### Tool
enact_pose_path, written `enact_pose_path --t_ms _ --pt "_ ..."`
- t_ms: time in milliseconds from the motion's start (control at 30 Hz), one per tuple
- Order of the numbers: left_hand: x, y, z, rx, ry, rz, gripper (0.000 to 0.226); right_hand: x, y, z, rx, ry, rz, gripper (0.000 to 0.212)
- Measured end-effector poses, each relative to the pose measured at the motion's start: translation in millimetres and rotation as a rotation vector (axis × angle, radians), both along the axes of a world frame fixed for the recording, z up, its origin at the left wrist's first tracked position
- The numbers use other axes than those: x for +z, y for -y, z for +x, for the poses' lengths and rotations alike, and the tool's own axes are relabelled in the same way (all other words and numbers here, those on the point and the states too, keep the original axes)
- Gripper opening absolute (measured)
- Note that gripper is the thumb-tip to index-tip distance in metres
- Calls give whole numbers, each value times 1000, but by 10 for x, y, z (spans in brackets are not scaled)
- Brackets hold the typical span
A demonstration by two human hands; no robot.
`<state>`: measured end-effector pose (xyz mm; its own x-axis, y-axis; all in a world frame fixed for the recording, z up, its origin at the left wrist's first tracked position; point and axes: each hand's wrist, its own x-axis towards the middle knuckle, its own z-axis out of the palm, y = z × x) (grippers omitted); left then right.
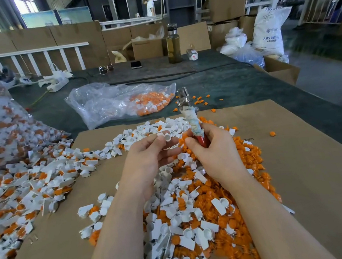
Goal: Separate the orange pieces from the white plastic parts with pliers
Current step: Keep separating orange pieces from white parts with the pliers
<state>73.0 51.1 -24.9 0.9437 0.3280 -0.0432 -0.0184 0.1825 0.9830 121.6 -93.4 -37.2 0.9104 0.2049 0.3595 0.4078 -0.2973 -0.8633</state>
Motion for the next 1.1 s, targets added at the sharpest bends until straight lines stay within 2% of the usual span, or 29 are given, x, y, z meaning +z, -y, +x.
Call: enact_pose_path --t_ms 167,233,333,533,833,1100 --pt "-14 20 28 154 -32 123 15 8 -14 -8 9 -7 53 4" --pt "-15 20 27 197 -15 100 11 6 -17 -13 13 -17 65 4" --pt "11 21 5 188 18 20 2 5 -24 -20 9 -2 78 4" --pt "44 56 -25 114 56 -17 3 -14 -38 -14 -46 44 22 8" --pt "68 114 -38 81 79 33 3 -25 -75 -61 -168 195 -80 14" --pt "77 161 -36 157 99 211 9 -32 -86 -61 -178 242 -92 18"
